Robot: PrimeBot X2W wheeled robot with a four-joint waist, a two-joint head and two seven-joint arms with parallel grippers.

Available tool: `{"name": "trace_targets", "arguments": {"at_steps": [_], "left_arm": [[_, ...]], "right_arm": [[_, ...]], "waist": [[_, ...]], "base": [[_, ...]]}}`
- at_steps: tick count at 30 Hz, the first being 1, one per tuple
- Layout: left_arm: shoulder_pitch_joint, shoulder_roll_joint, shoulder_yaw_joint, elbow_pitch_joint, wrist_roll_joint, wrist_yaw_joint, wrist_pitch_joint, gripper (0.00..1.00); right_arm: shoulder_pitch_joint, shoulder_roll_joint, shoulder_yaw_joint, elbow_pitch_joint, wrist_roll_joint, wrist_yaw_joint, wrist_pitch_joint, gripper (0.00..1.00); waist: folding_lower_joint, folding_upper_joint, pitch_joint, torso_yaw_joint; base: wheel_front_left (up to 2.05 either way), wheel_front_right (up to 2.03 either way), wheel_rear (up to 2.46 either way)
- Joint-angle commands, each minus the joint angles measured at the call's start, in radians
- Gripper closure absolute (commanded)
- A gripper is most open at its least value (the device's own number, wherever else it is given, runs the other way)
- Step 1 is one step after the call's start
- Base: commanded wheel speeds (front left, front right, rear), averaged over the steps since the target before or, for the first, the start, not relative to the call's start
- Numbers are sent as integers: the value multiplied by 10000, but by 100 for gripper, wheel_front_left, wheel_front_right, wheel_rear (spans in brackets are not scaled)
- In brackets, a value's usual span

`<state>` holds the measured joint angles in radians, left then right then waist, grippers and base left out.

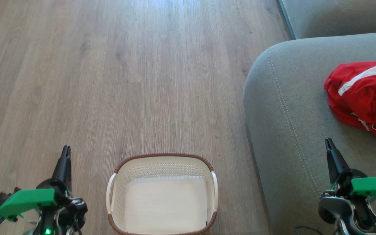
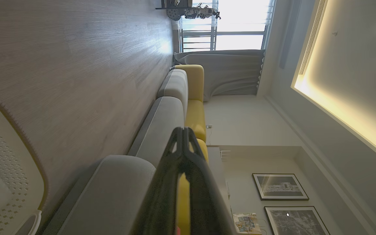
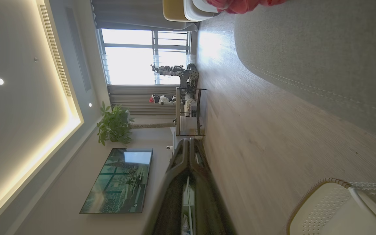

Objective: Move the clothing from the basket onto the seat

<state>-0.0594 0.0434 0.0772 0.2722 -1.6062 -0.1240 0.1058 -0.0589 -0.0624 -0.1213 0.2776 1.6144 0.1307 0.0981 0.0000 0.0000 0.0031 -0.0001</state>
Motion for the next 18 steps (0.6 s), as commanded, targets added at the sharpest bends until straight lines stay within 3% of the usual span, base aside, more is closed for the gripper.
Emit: {"name": "trace_targets", "arguments": {"at_steps": [1,18], "left_arm": [[-487,68,369,-268,-22,-67,77,100],[-487,68,368,-268,-23,-67,76,100]], "right_arm": [[-480,39,184,-333,31,0,64,100],[-482,56,159,-332,11,0,84,100]], "waist": [[0,0,0,1],[0,0,0,1]], "base": [[0,0,0],[0,0,0]]}}
